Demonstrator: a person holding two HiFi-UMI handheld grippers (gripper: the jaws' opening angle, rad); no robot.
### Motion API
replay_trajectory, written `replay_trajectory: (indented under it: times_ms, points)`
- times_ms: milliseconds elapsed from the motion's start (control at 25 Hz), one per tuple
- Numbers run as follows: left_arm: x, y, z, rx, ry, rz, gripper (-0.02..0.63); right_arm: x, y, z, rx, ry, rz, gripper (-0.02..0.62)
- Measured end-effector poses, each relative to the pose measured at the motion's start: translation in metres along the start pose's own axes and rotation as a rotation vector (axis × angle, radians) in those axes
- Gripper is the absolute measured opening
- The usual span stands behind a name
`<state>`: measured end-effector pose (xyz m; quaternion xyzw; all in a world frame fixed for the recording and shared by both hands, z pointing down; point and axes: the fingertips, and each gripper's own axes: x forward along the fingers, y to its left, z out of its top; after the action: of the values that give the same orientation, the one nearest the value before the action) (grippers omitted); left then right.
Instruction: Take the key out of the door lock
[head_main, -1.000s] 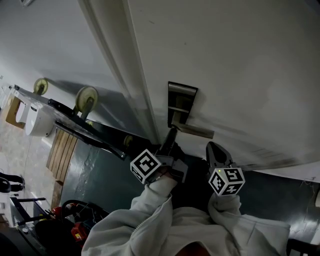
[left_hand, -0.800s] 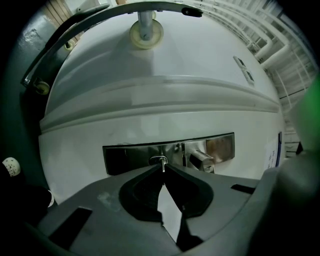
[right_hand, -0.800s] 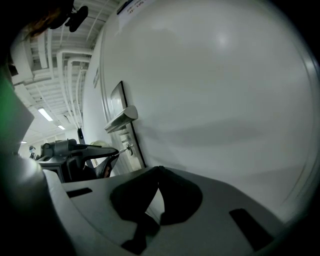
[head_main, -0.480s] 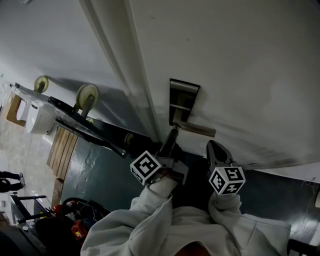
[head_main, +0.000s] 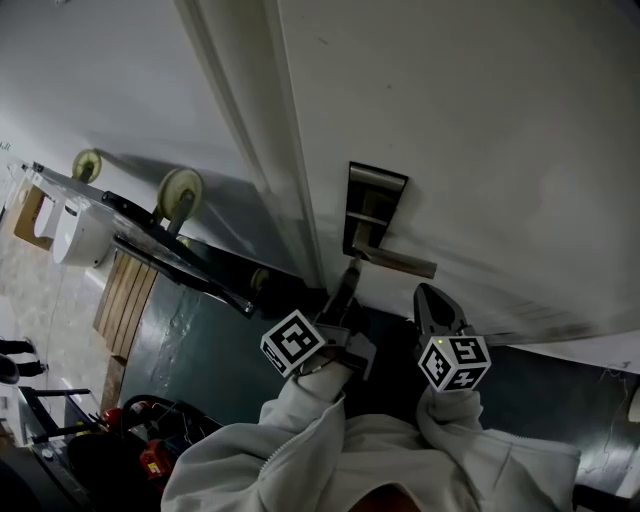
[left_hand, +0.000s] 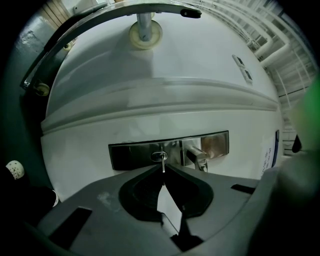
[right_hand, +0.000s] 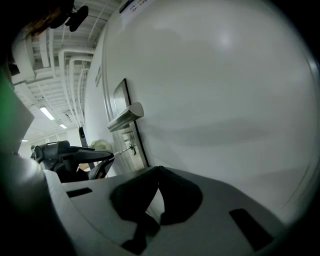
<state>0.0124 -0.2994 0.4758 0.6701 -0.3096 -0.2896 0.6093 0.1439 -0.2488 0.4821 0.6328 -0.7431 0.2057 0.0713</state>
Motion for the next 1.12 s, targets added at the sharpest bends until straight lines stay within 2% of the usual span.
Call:
replay_trajectory:
  times_ms: [80,160,360,680,800,1000,1120]
  points:
    - [-0.002,-0.002,-0.001,-0.007,0.012,-0.012,0.025,0.001,0.001,0.0,0.0,0.002,0.002,0.052]
    - [-0.006,0.0,0.0,0.019,0.028,0.001,0.025,0.003,0.004,-0.001,-0.003,0.006,0.007,0.052]
    - [-0.021,0.005,0.011,0.131,0.053,0.03,0.025,0.006,0.008,-0.003,-0.009,0.011,0.017,0.052]
    - [-0.031,0.007,0.028,0.318,0.089,0.031,0.025,0.008,0.01,-0.001,-0.018,0.008,0.022,0.052]
    - [-0.035,0.007,0.035,0.417,0.089,0.04,0.025,0.009,0.01,0.001,-0.022,0.004,0.023,0.052]
    - [-0.036,-0.003,0.048,0.642,0.081,0.061,0.025,0.007,0.006,0.006,-0.033,-0.007,0.017,0.052]
    - [-0.035,-0.009,0.055,0.747,0.078,0.066,0.025,0.002,0.001,0.012,-0.039,-0.021,0.001,0.052]
